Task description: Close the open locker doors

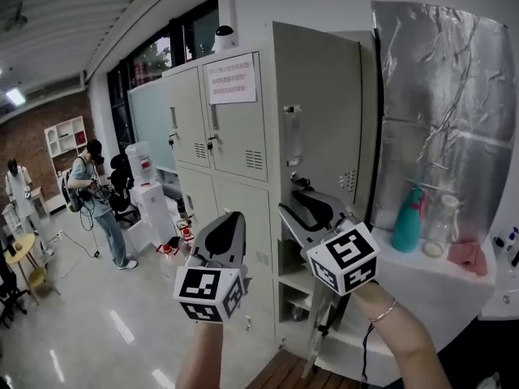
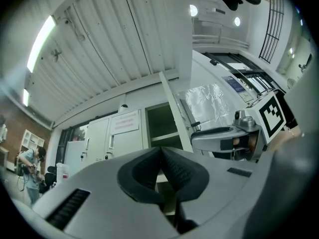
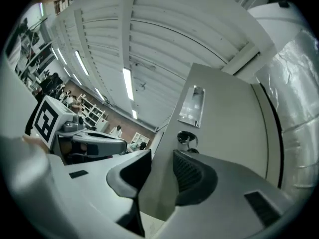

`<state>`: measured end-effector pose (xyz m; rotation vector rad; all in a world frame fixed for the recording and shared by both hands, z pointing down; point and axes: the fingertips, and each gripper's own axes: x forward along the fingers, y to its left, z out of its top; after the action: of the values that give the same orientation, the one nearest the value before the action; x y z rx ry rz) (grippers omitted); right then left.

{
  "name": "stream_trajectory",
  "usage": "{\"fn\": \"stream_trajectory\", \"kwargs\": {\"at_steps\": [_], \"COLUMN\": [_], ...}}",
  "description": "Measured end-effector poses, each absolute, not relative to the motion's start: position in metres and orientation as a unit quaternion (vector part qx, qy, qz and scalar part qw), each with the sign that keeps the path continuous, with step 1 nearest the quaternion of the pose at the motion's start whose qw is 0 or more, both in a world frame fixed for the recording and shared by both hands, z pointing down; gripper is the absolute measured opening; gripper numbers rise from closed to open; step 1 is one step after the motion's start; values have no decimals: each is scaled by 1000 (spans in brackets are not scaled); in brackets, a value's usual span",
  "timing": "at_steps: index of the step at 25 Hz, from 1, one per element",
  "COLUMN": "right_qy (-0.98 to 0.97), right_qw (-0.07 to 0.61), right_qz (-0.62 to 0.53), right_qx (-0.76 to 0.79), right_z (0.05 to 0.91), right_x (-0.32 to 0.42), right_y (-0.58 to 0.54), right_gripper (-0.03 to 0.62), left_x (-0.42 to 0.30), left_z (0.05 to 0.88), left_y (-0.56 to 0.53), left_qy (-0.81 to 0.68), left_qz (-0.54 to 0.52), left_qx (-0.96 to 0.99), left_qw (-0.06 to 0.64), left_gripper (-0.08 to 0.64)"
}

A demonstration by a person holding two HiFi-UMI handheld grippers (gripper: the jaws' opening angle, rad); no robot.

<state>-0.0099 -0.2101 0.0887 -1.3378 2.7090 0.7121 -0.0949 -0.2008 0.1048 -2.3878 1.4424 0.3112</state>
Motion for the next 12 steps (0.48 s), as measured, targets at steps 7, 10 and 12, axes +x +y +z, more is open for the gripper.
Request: {"fn": "stream_trajectory", "kwargs": {"at_steps": [7, 10, 12], "right_qy": [888, 888, 886], "right_qw": [-16, -43, -59], "right_qz": [233, 243, 250], "right_qx": [-396, -387, -386], "right_z": [86, 88, 88], "right_x": [-29, -33, -32], "right_y": [-262, -282, -298], "right_gripper": [104, 104, 104], "left_x": [-122, -132, -135], "left_z": [114, 118, 122], "left_y": [-235, -249, -258], "left_qy": [551, 565, 571], "left_qz": [98, 97, 95], "left_qx": [-813, -805, -801], "left_qw": [158, 153, 151], "left_gripper": [21, 21, 21]}}
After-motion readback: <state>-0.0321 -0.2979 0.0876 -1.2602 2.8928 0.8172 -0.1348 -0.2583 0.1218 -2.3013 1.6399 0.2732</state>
